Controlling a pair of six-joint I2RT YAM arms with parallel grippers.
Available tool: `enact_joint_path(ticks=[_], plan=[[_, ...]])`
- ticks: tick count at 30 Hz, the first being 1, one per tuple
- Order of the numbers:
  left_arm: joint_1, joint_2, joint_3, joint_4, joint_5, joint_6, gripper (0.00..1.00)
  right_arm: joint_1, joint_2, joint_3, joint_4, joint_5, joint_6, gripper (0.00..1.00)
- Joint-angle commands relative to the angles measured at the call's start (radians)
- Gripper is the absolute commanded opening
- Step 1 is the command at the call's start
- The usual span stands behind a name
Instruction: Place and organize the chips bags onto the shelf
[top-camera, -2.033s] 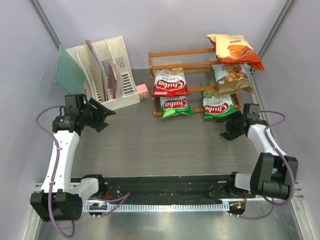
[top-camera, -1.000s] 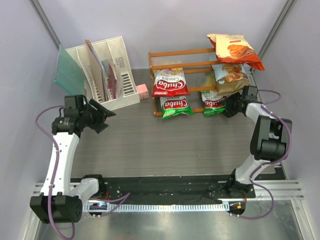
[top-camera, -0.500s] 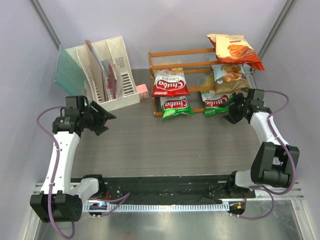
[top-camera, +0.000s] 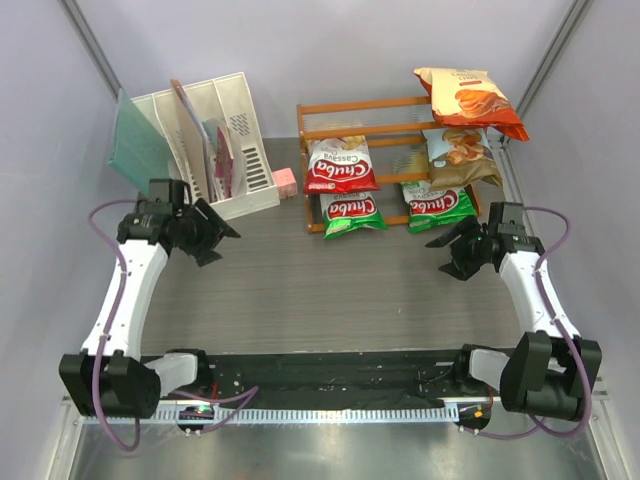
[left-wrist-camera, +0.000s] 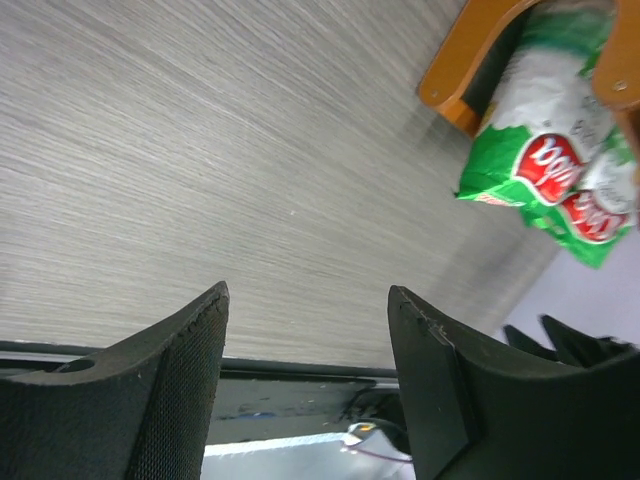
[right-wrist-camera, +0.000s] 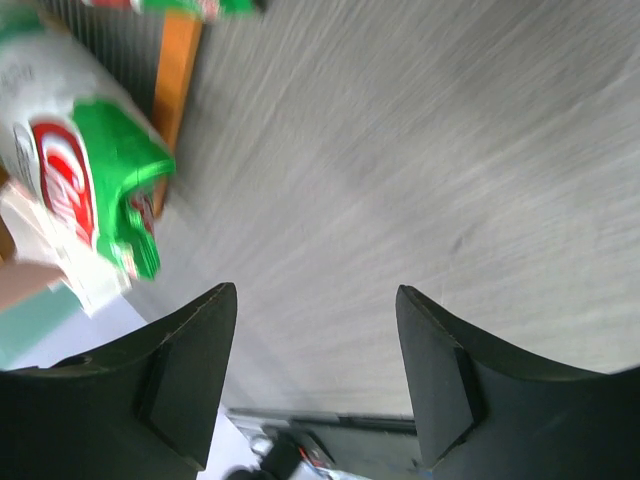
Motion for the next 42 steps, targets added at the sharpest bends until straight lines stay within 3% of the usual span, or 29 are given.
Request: enact_joint_path(ticks=[1,5,10,16,25,31,42], plan=[[-0.044,0.112,0.111,-0.099,-0.080,0.105,0.65,0.073,-0.053,0.109,-0.163,0.015,-0.117,0.69],[-0.050,0.216,0.093,-0.121,-0.022,0.122,0.66,0.246,-0.025,0.256,-0.194,0.124,-0.186,0.68],[-0.050,0.197,0.057,-0.077,0.006,0.102,0.69,0.424,0.009,0.400,-0.139,0.168,-0.243,0.70],[-0.052,0.235,0.092,-0.118,0.003,0.165,0.69,0.541,0.079,0.480,-0.197,0.150,-0.321,0.71],[-0.082,0.298,0.152,-0.095,0.040,0.165,0.69,0.558,0.065,0.527,-0.218,0.127,-0.354,0.74],[-0.141,0.330,0.195,-0.097,0.028,0.154,0.69,0.558,0.131,0.619,-0.130,0.017,-0.280,0.74],[-0.170,0.305,0.223,-0.084,-0.011,0.146,0.69,0.559,0.226,0.685,-0.096,0.026,-0.331,0.75]])
